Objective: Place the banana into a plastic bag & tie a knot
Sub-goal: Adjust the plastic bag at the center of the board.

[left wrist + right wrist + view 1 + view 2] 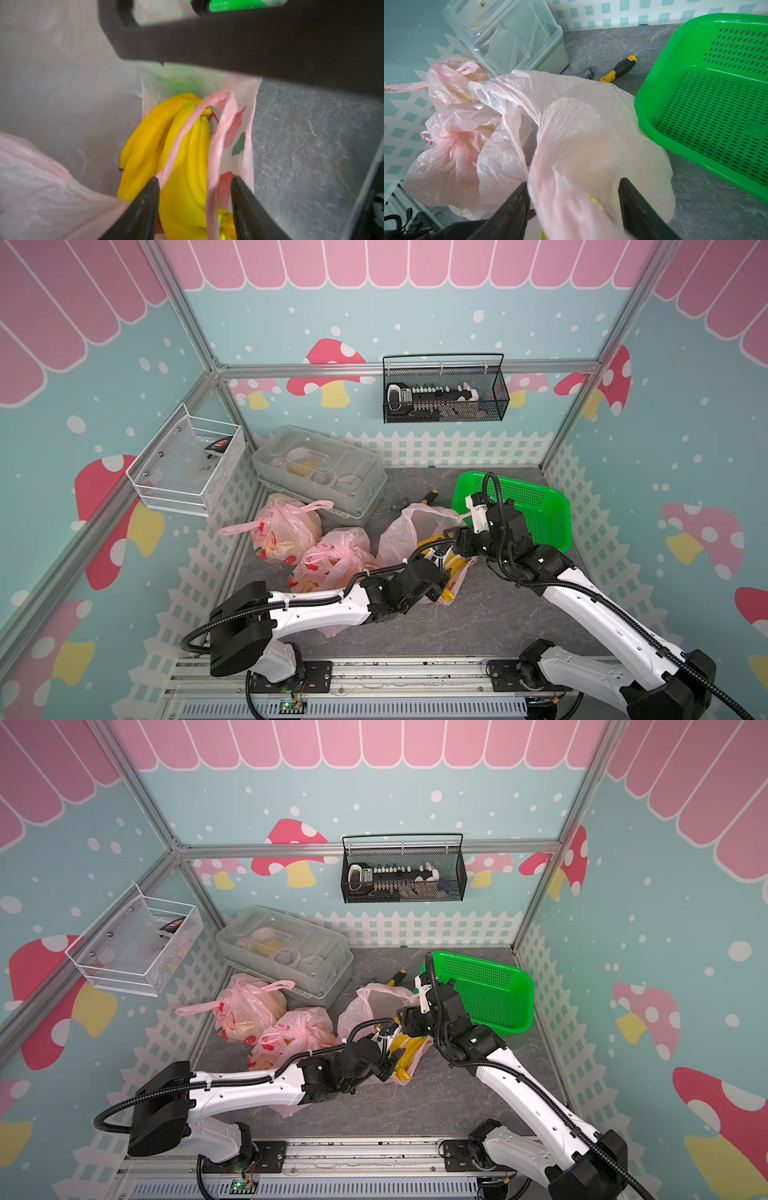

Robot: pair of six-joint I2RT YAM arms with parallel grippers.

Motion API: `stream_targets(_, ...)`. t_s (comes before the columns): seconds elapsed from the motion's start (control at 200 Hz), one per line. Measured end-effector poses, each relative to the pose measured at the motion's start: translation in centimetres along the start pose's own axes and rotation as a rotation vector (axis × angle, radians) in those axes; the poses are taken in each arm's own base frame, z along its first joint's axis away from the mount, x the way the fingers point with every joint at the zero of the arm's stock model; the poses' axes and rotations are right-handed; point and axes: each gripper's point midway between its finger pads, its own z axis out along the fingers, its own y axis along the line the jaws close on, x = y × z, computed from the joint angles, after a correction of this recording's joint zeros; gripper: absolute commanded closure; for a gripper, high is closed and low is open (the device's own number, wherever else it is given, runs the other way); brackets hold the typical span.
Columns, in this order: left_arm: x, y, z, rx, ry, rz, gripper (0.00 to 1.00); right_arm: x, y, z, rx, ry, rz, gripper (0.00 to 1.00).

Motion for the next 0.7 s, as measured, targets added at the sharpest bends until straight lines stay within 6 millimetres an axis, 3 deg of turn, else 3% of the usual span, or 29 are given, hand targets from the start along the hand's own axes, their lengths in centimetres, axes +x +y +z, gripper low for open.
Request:
stream_targets(0.37, -0.1, 2.6, -0.9, -0.080, -0.042, -0.027, 1.00, -0.9, -1.3, -0.4, 0.012, -0.032, 0.079, 0.33)
stream_targets(0.51, -0.6, 4.6, -1.8, -0.082, -0.077, -0.099, 1.00, -0.9, -0.2, 0.0, -0.087, -0.040, 0.105, 0.33)
stream_targets(0.7, -3.2, 7.3, -3.1, -0.091, -0.162, -0.197, 1.00, -1.4, 2.4, -0.1, -0.239, -0.055, 0.103, 0.32)
